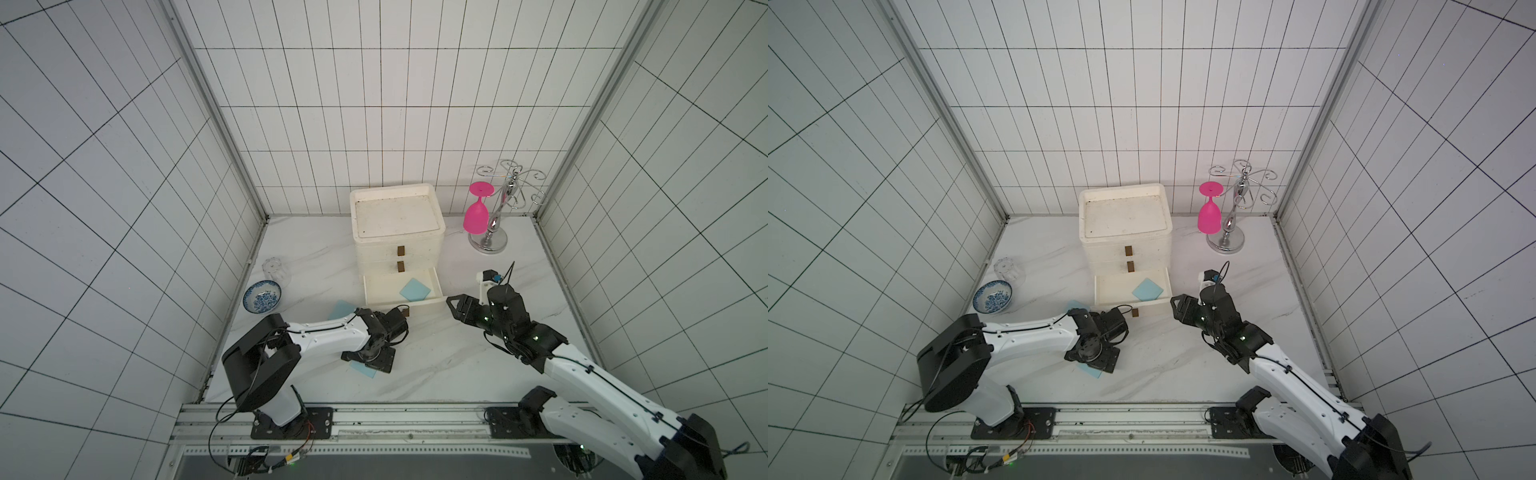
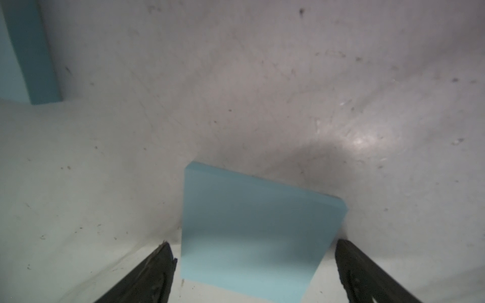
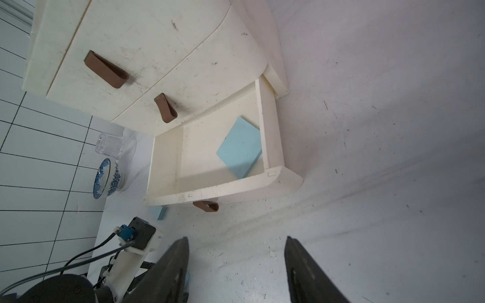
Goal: Please put the sticky notes in the drawer by color
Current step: Pick up the sticky notes from the center of the board.
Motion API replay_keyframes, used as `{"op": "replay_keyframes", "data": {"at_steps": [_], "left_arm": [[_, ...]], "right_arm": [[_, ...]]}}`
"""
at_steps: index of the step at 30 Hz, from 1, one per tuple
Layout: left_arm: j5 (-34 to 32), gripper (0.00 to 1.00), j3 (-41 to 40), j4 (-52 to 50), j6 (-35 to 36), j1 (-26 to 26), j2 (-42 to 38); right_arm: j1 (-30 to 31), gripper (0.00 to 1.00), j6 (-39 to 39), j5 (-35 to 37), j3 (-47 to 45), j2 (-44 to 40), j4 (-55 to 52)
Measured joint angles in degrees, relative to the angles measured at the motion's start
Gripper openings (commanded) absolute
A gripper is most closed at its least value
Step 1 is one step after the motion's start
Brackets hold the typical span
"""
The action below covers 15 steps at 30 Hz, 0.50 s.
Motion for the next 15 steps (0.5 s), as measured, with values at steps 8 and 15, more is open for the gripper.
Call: {"op": "replay_keyframes", "data": {"at_steps": [8, 15], "left_arm": [[0.24, 0.85, -0.74, 0.92, -0.61, -0.02, -0.42], [-0.7, 0.98, -0.7, 0.13, -1.31, 0.04, -0.66]], "right_arm": [[0.0, 0.62, -0.02, 0.02, 0.0, -1.38, -0.42], [0.0, 0.62, -0.02, 0.0, 0.0, -1.46, -1.09]]}}
